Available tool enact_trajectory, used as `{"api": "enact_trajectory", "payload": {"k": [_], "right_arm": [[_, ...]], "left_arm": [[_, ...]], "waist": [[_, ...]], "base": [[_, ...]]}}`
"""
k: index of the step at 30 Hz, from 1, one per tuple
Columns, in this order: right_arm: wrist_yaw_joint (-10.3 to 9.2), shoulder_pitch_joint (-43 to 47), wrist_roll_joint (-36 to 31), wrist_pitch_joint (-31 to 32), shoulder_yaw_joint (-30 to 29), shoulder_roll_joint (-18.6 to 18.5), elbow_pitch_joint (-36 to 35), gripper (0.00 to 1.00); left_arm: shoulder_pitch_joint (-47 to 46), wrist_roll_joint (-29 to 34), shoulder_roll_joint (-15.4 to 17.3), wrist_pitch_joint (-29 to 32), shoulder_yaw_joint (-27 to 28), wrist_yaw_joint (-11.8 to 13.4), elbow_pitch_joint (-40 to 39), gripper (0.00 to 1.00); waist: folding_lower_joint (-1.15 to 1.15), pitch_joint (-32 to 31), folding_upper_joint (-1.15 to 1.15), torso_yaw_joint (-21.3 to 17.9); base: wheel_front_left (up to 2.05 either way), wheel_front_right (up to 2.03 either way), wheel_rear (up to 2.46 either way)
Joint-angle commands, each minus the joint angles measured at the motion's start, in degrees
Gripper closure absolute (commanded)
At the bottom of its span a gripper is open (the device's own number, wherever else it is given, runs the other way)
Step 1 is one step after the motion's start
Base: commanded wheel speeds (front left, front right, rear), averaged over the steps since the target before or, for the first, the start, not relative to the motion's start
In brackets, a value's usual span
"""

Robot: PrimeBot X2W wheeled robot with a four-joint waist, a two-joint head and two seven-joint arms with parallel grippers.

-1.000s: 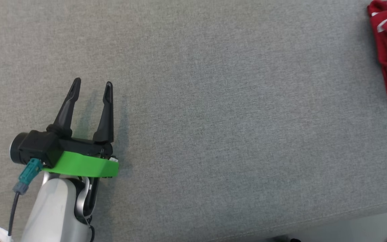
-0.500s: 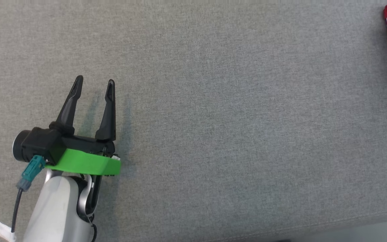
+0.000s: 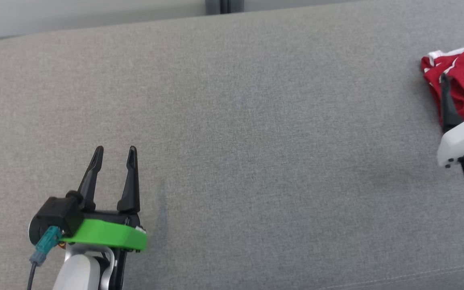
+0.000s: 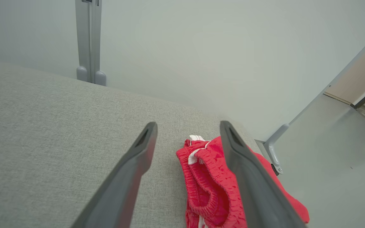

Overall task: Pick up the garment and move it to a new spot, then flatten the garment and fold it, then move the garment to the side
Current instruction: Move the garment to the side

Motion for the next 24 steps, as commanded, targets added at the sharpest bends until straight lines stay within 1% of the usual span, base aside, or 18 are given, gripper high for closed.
{"api": "enact_trajectory", "payload": {"k": [1,2,6,9,13,18,24], "right_arm": [[-0.12,2.91,1.42,-0.81,0.33,1.3,-2.08,0.0],[-0.12,6.29,2.85,-1.37,0.75,3.36,-4.98,0.0],[-0.12,12.85,4.34,-2.11,0.63,7.16,-9.83,0.0],[-0.12,17.13,4.03,-2.93,0.13,10.12,-13.55,0.0],[-0.12,21.84,3.78,-3.31,1.2,12.46,-16.56,0.0],[-0.12,24.64,3.41,-2.49,2.12,14.2,-16.89,0.0],[-0.12,25.93,2.82,-2.24,2.11,14.12,-16.08,0.0]], "left_arm": [[1.47,-0.58,-0.31,0.02,0.39,-0.14,-0.02,0.0],[3.1,-0.55,-0.4,0.02,0.96,-0.14,0.04,0.0],[5.1,-0.7,-0.85,0.02,2.23,-0.14,0.01,0.0],[6.41,-0.37,-1.24,0.02,3.52,-0.13,0.08,0.0],[7.68,0.14,-1.63,0.03,4.92,-0.13,0.65,0.0],[8.76,0.57,-1.94,0.02,5.51,-0.14,1.7,0.0],[9.17,1.04,-2.11,0.02,6.42,-0.07,2.88,0.0]], "waist": [[0.0,-6.0,0.0,0.32],[0.0,-7.59,0.0,0.41],[0.0,-9.82,0.0,1.04],[0.0,-11.27,0.0,1.77],[0.0,-12.85,0.0,2.6],[0.0,-13.67,0.0,3.66],[0.0,-14.24,0.0,4.73]], "base": [[0.0,0.0,0.0],[0.0,0.0,0.0],[0.0,0.0,0.0],[0.0,0.0,0.0],[0.0,0.0,0.0],[0.0,0.0,0.0],[0.0,0.0,0.0]]}}
